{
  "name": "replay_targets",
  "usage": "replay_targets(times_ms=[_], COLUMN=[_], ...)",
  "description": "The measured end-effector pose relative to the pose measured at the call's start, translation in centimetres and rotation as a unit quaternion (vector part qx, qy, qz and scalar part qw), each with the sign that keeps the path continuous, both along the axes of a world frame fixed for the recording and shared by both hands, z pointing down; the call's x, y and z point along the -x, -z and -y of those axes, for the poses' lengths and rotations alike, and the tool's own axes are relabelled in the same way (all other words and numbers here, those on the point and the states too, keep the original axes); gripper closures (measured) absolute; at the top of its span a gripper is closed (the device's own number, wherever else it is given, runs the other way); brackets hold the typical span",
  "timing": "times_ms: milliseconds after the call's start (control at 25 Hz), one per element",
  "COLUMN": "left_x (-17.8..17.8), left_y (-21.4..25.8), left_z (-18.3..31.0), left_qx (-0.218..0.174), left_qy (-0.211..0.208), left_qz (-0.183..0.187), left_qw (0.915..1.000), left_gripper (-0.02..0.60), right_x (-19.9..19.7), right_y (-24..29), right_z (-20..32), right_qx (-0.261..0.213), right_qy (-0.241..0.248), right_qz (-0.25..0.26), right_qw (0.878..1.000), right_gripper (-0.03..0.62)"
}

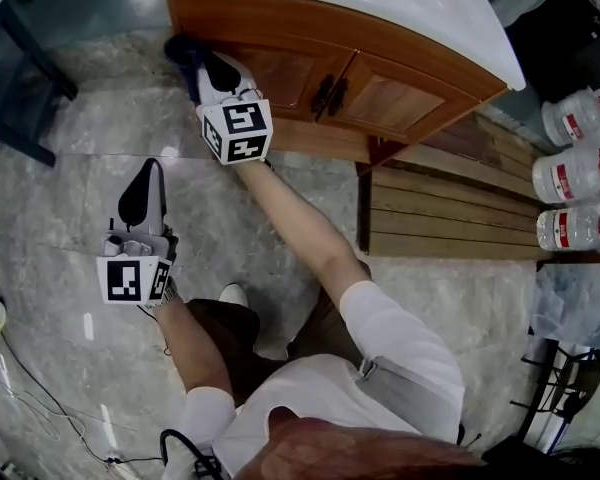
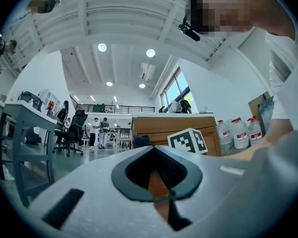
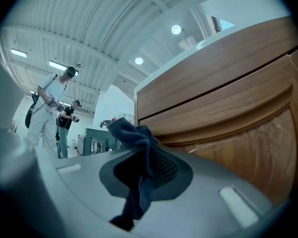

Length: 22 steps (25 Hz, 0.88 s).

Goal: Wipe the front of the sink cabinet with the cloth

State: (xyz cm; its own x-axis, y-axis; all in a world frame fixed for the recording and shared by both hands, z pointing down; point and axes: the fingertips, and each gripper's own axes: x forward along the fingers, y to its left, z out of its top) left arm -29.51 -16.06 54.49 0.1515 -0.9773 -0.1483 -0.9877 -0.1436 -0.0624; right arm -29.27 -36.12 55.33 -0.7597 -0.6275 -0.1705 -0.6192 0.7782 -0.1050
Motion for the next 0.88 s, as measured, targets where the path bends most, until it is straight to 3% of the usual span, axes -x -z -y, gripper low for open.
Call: replay_targets(times_ms=[280, 880], left_x=[-0.6, -2.8], left_y=[-0.2, -0.6], left_z=[0.4, 1.3], left_qx=[0.005, 0.012], left_qy=[-0.013, -0.044], left_qz=[0.003, 0.014], left_qw=[0.9999, 0.9989], left_gripper=[0.580, 0.580], right_x=[-1.8, -14.5], right_y=[-0.2, -0.4], right_z=[0.4, 2.9], right_qx=[0.001, -0.001], right_qy=[-0.011, -0.120], right_qz=[0.002, 0.002], right_qw=[1.000, 0.993], right_gripper=[0.563, 0.565])
